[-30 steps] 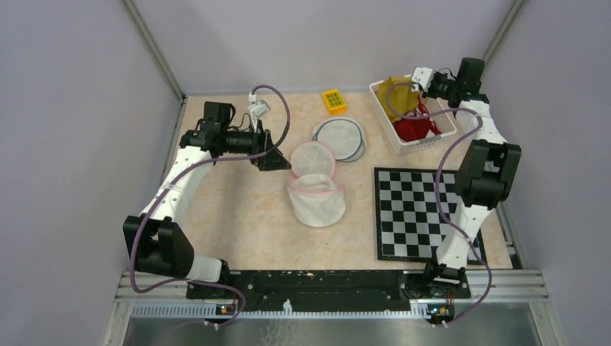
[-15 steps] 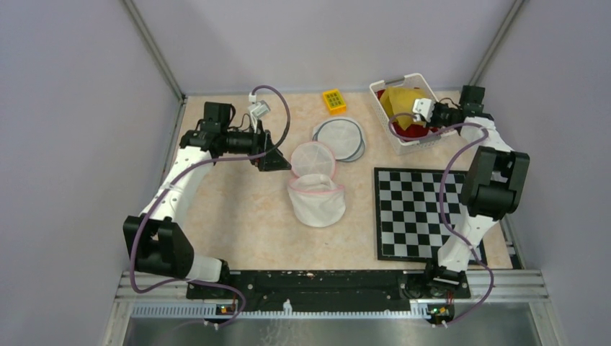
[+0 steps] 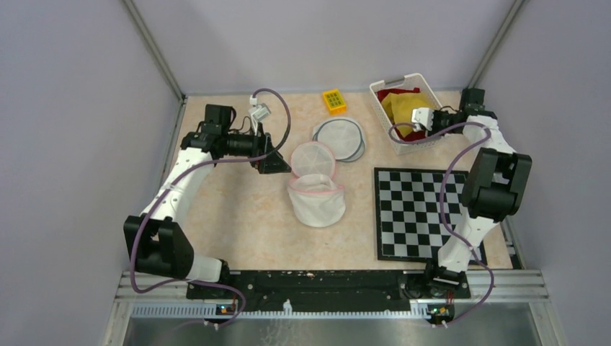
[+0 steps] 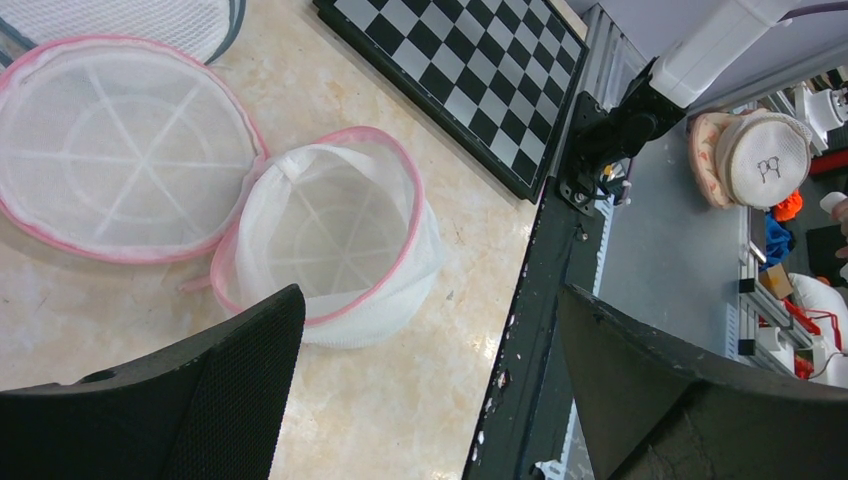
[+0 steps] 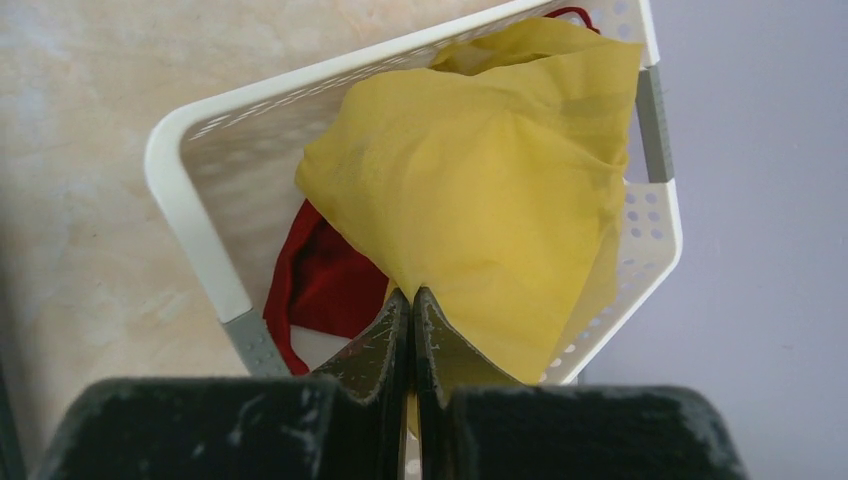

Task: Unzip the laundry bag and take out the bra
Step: Place the bra in the bin.

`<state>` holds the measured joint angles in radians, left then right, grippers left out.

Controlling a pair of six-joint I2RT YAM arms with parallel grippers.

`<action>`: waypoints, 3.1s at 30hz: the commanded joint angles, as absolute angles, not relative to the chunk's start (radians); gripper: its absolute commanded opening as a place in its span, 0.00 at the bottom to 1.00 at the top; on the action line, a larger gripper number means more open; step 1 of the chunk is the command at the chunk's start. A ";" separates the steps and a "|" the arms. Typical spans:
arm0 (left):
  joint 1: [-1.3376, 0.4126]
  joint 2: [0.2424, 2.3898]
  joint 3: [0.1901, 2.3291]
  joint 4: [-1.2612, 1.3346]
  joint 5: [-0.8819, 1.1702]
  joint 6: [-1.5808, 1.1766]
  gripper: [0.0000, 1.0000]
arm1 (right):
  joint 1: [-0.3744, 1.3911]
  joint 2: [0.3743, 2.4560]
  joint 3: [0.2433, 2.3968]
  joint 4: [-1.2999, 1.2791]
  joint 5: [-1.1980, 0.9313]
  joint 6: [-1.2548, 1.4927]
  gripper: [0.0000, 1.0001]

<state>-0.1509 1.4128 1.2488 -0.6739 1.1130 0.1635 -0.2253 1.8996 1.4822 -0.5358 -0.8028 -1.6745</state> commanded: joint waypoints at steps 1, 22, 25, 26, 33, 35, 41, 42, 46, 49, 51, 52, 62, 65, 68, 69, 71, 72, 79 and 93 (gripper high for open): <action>-0.146 1.385 1.247 -0.660 1.152 0.190 0.99 | -0.238 1.871 1.548 -0.669 -0.779 -1.761 0.09; -0.145 1.398 1.223 -0.651 1.169 0.186 0.99 | -0.192 2.018 2.003 -0.475 -0.774 -0.767 0.40; -0.146 1.400 1.216 -0.650 1.168 0.183 0.99 | -0.166 2.125 2.142 -0.420 -0.694 -0.522 0.39; -0.146 1.400 1.212 -0.649 1.167 0.185 0.99 | -0.160 2.164 2.186 -0.411 -0.673 -0.460 0.39; -0.146 1.410 1.198 -0.640 1.171 0.180 0.99 | -0.087 2.292 2.284 -0.426 -0.586 -0.411 0.41; -0.146 1.409 1.200 -0.646 1.169 0.186 0.99 | -0.073 2.304 2.263 -0.437 -0.560 -0.456 0.44; -0.146 1.397 1.193 -0.664 1.158 0.212 0.99 | -0.071 2.344 2.263 -0.576 -0.530 -0.556 0.53; -0.146 1.401 1.195 -0.663 1.159 0.211 0.99 | -0.070 2.348 2.265 -0.609 -0.527 -0.576 0.54; -0.146 1.413 1.202 -0.663 1.171 0.206 0.99 | -0.059 2.367 2.267 -0.730 -0.491 -0.652 0.55; -0.146 1.420 1.205 -0.664 1.175 0.206 0.99 | -0.058 2.376 2.265 -0.787 -0.483 -0.679 0.55; -0.146 1.420 1.206 -0.667 1.175 0.207 0.99 | -0.058 2.377 2.259 -0.803 -0.471 -0.683 0.55; -0.146 1.420 1.204 -0.667 1.177 0.209 0.99 | -0.058 2.380 2.258 -0.811 -0.467 -0.684 0.56; -0.146 1.432 1.198 -0.670 1.179 0.208 0.99 | -0.051 2.497 2.325 -0.862 -0.422 -0.612 0.73; -0.146 1.430 1.198 -0.672 1.174 0.212 0.99 | -0.047 2.504 2.308 -0.840 -0.426 -0.600 0.67; -0.146 1.429 1.199 -0.679 1.170 0.215 0.99 | -0.048 2.498 2.304 -0.819 -0.428 -0.588 0.41; -0.146 1.428 1.199 -0.682 1.170 0.217 0.99 | -0.048 2.491 2.303 -0.812 -0.429 -0.588 0.35; -0.146 1.424 1.198 -0.685 1.170 0.219 0.99 | -0.050 2.463 2.291 -0.800 -0.439 -0.590 0.26; -0.146 1.422 1.198 -0.687 1.170 0.220 0.99 | -0.053 2.444 2.281 -0.787 -0.448 -0.588 0.23; -0.146 1.412 1.197 -0.694 1.170 0.229 0.99 | -0.093 2.278 2.162 -0.650 -0.527 -0.540 0.02; -0.144 1.437 1.200 -0.696 1.169 0.247 0.99 | -0.135 2.185 1.898 -0.137 -0.612 -0.347 0.01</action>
